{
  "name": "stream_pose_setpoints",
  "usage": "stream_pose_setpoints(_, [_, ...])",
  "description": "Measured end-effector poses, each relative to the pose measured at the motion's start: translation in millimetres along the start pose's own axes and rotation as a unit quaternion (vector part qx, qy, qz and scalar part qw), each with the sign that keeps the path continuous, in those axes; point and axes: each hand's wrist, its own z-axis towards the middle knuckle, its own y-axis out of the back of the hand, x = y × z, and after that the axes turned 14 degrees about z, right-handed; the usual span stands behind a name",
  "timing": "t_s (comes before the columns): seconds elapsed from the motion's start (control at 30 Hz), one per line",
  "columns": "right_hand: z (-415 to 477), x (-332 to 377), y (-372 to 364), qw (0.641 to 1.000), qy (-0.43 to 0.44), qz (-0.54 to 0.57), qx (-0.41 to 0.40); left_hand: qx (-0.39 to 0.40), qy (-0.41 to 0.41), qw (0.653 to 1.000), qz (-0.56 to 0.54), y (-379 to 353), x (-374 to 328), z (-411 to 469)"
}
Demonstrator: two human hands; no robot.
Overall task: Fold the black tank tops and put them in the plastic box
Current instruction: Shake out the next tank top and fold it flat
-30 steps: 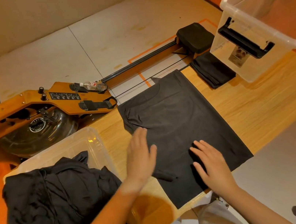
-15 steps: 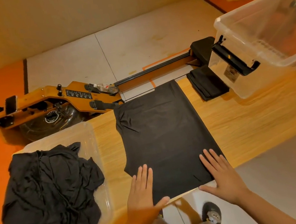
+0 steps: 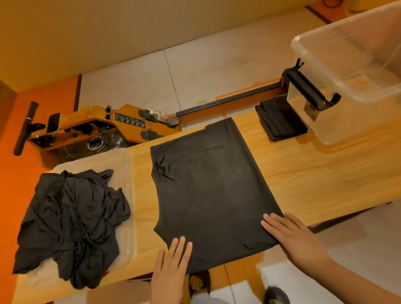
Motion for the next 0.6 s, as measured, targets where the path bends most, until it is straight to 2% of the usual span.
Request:
stream_pose_setpoints(0.1, [-8.8,-6.9,8.0,0.999,0.009,0.051,-0.012,0.024,0.011,0.999,-0.046,10.4,-6.3,-9.2])
stream_pose_setpoints(0.23, [-14.7,-3.1,35.9,0.990,-0.021,0.141,-0.019,-0.015,0.085,0.986,-0.146,18.4,-10.5,-25.2])
stream_pose_setpoints(0.37, [-2.0,2.7,45.1,0.970,-0.066,0.230,-0.043,-0.014,0.221,0.951,-0.214,28.0,-13.4,-24.1])
stream_pose_setpoints(0.43, [7.7,5.3,50.2,0.958,-0.058,0.275,-0.064,-0.031,0.246,0.930,-0.270,34.5,-8.9,-18.6])
stream_pose_setpoints(0.5, [16.4,4.9,56.5,0.945,-0.062,0.310,-0.079,-0.080,0.260,0.909,-0.316,39.6,2.2,-13.3])
stream_pose_setpoints(0.6, [29.6,3.9,71.4,0.931,-0.049,0.351,-0.085,-0.116,0.288,0.892,-0.328,54.3,17.4,-0.4])
